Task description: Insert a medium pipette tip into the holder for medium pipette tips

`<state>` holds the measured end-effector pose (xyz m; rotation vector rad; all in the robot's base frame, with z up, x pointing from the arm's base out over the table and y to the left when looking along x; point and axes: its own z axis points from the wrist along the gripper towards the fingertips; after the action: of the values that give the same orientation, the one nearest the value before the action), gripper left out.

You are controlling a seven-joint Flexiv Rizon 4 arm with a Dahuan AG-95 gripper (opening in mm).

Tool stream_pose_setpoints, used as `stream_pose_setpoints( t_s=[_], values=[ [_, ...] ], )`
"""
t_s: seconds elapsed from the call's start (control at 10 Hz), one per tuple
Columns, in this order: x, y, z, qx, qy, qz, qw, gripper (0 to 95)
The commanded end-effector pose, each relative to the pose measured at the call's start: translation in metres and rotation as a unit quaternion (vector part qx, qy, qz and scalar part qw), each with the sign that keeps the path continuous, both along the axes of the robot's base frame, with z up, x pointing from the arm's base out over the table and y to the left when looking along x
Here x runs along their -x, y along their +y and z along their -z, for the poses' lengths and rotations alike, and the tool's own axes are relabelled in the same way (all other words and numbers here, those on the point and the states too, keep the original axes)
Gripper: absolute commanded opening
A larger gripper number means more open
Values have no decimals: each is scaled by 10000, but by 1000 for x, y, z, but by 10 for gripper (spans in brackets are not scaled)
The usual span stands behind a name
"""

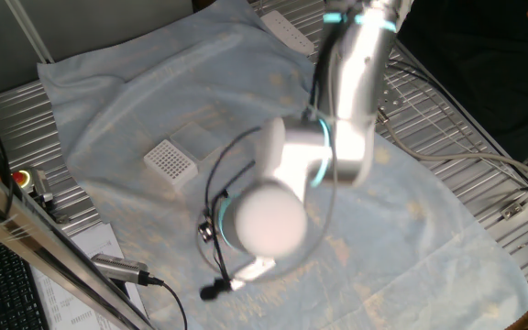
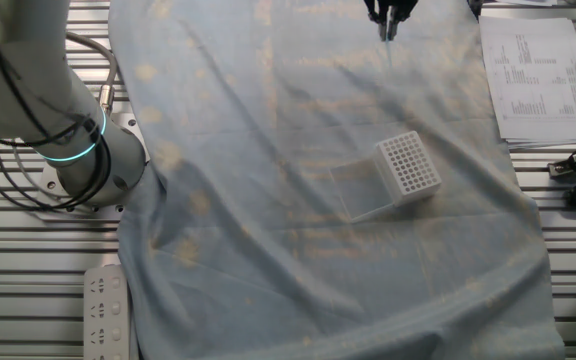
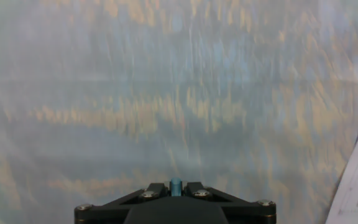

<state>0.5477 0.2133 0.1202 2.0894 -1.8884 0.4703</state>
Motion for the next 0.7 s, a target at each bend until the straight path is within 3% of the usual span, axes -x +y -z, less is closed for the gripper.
stream_pose_setpoints(
  t_s=[0.1,0.3,0.4,0.5,0.7],
  values=[
    [-1,-4,-4,-236,36,-104,9997,0],
    [-1,-4,-4,-682,56,-152,9975,0],
    [-1,-4,-4,-1137,40,-72,9935,0],
    [-1,-4,-4,-1316,37,-59,9913,0],
    [-1,-4,-4,-1343,17,54,9909,0]
  ],
)
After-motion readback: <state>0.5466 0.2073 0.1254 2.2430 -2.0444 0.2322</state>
